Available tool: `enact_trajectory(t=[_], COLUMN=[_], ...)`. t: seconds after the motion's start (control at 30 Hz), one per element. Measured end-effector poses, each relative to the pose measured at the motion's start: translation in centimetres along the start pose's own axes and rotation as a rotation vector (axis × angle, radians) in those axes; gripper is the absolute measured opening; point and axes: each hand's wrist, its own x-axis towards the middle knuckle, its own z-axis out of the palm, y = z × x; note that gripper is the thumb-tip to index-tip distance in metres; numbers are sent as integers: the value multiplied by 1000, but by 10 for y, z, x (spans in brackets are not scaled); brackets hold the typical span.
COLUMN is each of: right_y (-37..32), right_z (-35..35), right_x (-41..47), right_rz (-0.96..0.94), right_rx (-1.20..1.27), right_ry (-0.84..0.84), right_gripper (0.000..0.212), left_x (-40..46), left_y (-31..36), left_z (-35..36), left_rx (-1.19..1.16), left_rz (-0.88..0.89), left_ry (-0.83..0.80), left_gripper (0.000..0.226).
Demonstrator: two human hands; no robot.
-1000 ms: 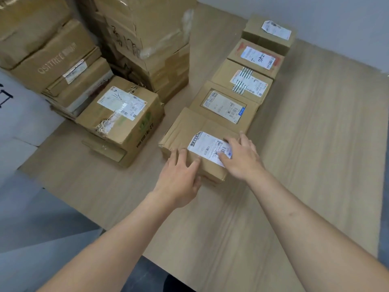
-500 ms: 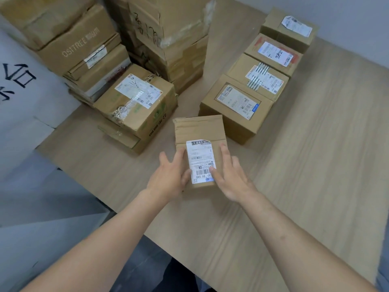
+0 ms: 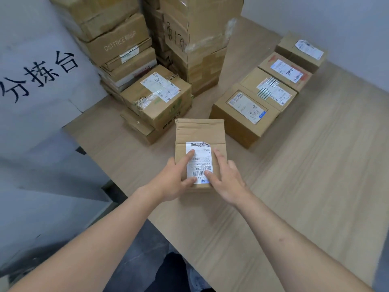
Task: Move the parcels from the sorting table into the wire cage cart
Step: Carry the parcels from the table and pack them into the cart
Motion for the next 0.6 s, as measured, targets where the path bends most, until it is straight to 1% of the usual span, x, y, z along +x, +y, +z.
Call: enact_trajectory(t=[0.33,0.6], right_y=[-7,-42], right_z=[9,47], right_x=[-65,-105], right_rz=[-253,-430], right_rx=[-71,-128], right_ry=[-52,-152], right_gripper=[72,72], left_x=[-107,-193], left_y=[6,-26], left_z=[45,56], left_rx=[-93,-165], left_rz=[-90,-185], left_ry=[244,393], left_gripper=[82,83])
